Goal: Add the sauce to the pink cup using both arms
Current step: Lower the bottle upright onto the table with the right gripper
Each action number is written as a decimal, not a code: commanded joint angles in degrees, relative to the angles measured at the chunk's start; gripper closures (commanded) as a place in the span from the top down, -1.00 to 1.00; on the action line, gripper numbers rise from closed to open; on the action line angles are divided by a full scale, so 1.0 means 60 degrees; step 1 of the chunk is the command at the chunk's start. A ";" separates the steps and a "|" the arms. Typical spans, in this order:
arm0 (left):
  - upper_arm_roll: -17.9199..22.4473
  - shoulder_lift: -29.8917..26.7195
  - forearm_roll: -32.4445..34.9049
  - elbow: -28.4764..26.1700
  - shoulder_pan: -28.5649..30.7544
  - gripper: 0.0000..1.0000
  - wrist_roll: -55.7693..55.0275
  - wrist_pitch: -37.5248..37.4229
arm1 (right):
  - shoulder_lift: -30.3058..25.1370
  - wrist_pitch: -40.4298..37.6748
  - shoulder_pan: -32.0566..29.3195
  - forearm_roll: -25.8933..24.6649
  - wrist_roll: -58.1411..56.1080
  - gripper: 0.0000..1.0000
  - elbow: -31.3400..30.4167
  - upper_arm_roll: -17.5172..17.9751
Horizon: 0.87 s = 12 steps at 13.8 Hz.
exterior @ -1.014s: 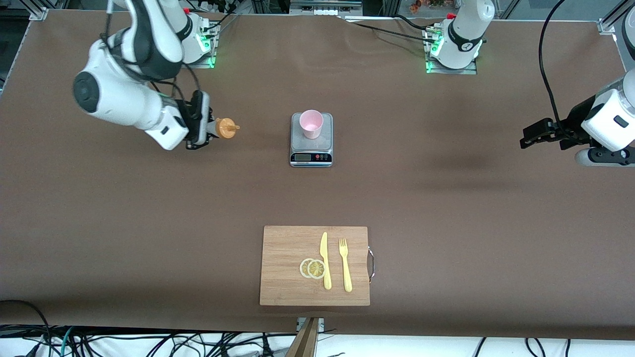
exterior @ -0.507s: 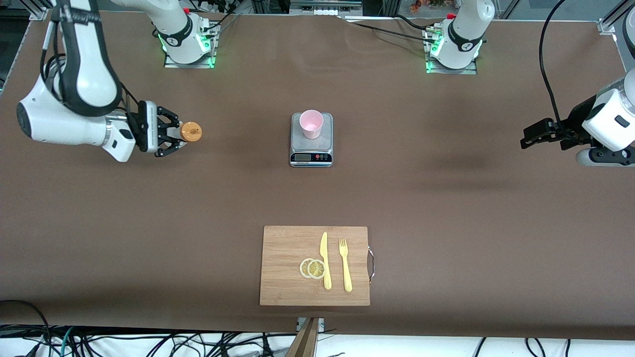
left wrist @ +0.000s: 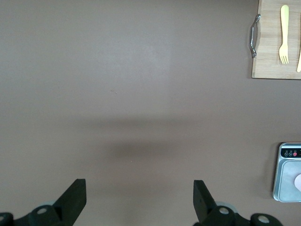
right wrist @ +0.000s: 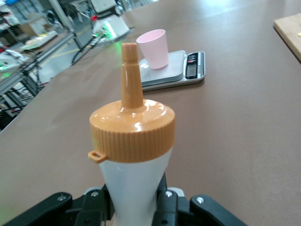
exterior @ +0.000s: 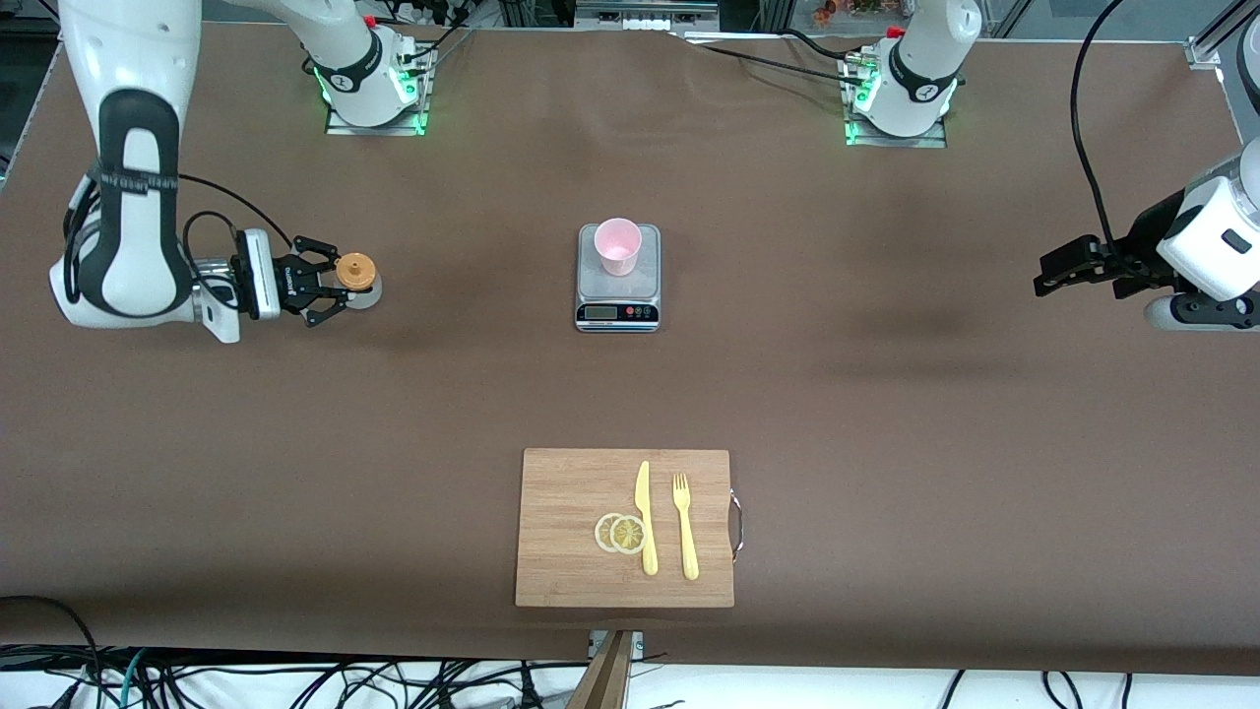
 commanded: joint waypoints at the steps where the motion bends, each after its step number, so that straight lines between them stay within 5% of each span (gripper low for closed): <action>1: -0.0044 0.0137 0.0172 0.0322 0.0059 1.00 0.0190 -0.0207 | 0.0909 -0.0858 -0.1337 0.0207 -0.1094 -0.37 0.1145 0.0847; 4: -0.0044 0.0137 0.0172 0.0322 0.0059 1.00 0.0190 -0.0207 | 0.1274 -0.0858 -0.2978 0.0061 -0.1931 -0.37 0.1731 0.2341; 7: -0.0044 0.0137 0.0172 0.0322 0.0059 1.00 0.0190 -0.0207 | 0.1349 -0.0975 -0.3422 -0.0173 -0.2416 -0.36 0.2158 0.2741; 8: -0.0044 0.0137 0.0172 0.0322 0.0059 1.00 0.0190 -0.0207 | 0.1364 -0.1164 -0.3437 -0.0188 -0.2417 -0.03 0.2158 0.2741; 9: -0.0044 0.0137 0.0172 0.0322 0.0059 1.00 0.0190 -0.0207 | 0.1422 -0.1224 -0.3452 -0.0246 -0.2403 0.60 0.2158 0.2726; 12: -0.0044 0.0137 0.0172 0.0322 0.0059 1.00 0.0190 -0.0222 | 0.1408 -0.1224 -0.3671 -0.1021 -0.2256 0.70 0.2289 0.2668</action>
